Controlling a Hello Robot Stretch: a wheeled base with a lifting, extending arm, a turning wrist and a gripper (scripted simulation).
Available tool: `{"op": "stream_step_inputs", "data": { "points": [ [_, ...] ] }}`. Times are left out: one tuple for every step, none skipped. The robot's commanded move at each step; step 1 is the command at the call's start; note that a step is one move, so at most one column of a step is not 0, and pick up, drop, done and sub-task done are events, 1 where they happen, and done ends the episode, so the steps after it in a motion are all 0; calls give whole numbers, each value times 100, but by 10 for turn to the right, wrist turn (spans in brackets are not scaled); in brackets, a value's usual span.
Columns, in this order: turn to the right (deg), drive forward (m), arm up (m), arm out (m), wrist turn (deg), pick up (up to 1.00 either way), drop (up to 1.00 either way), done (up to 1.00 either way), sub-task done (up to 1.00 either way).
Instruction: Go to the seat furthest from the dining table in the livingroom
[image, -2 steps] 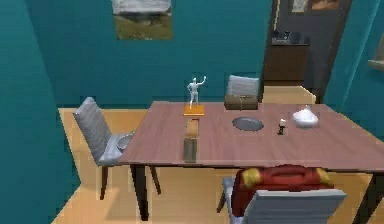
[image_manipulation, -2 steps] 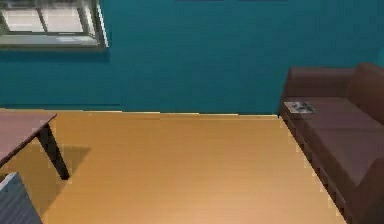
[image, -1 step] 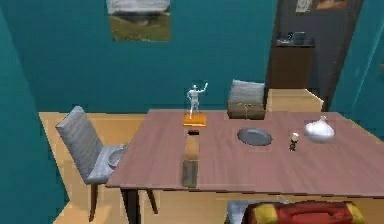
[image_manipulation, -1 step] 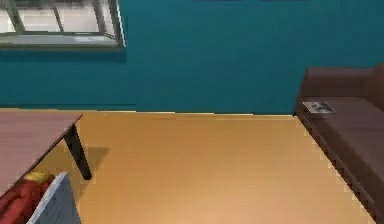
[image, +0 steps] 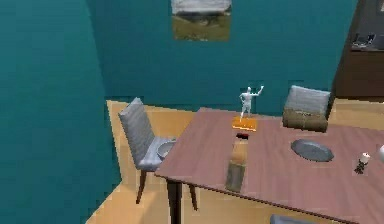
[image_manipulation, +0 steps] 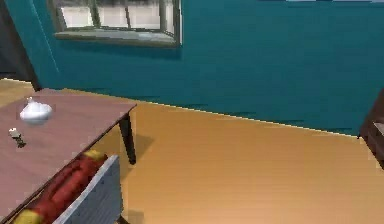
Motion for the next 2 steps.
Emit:
{"op": "stream_step_inputs", "data": {
  "points": [
    [0, 45, 0, 0, 0, 0, 0, 0, 0],
    [-450, 0, 0, 0, 0, 0, 0, 0, 0]
  ]
}}
